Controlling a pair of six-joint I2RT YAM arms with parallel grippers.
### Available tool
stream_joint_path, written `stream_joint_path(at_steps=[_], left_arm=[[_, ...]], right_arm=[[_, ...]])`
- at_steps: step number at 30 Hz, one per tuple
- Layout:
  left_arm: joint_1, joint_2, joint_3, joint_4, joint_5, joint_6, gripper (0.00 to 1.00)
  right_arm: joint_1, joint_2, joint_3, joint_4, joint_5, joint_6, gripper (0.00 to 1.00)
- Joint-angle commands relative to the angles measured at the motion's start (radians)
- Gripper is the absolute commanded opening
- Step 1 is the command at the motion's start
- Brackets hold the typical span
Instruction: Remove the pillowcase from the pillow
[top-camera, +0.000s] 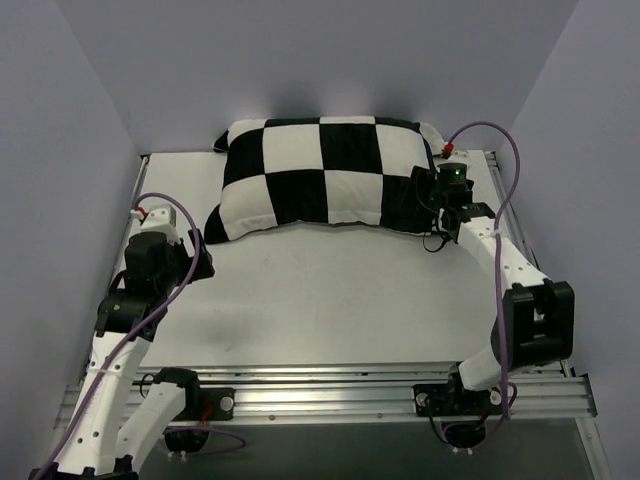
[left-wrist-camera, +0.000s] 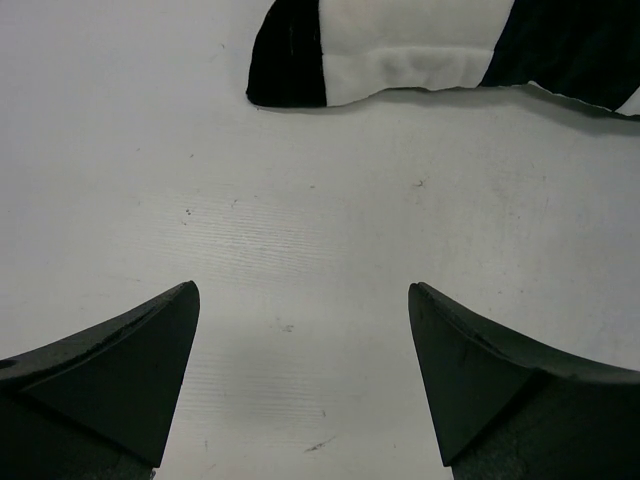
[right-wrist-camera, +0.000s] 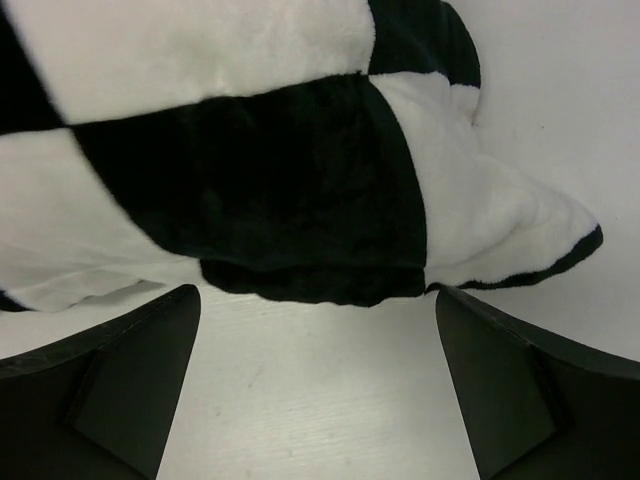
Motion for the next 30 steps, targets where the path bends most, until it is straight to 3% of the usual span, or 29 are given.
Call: stream_joint_path(at_steps=[1,5,9,11,12,14,15,18,25,30], left_arm=[[0.039,0.009,0.007,0.12,0.072,-0.003,0.94],[0.056,0.029,0.003,0.117,0.088,0.0,0.94],[0.056,0.021,0.001,0.113,0.065,0.006,0.94],[0.057,0.021,-0.002,0.111,0.062,0.007,0.95],[0.057,0.023,-0.002,0.111,0.062,0.007,0.95],[0.059,0.021,-0.002,0.111,0.063,0.007,0.95],[0.06,0.021,-0.002,0.11,0.063,0.007,0.95],[0.063,0.026,-0.003,0.113,0.065,0.006,0.95],[0.066,0.04,-0.004,0.111,0.077,0.0,0.95],[0.065,0.055,-0.007,0.107,0.083,-0.005,0.95]], right_arm=[[-0.07,0.076,0.019,0.177,-0.061,-0.087,1.0],[-0.095,0.214,0.043,0.268,-0.175,-0.11,1.0],[-0.096,0.341,0.123,0.256,-0.278,-0.136,1.0],[-0.095,0.383,0.138,0.25,-0.342,-0.142,0.89],[-0.096,0.389,0.134,0.256,-0.362,-0.144,0.83],[-0.092,0.379,0.115,0.264,-0.385,-0.144,0.56],[-0.086,0.366,0.088,0.264,-0.385,-0.144,0.34],[-0.042,0.297,0.026,0.228,-0.347,-0.156,0.0],[0.181,0.069,-0.153,0.106,-0.205,-0.063,0.0],[0.457,-0.135,-0.293,0.054,-0.14,0.089,0.0]])
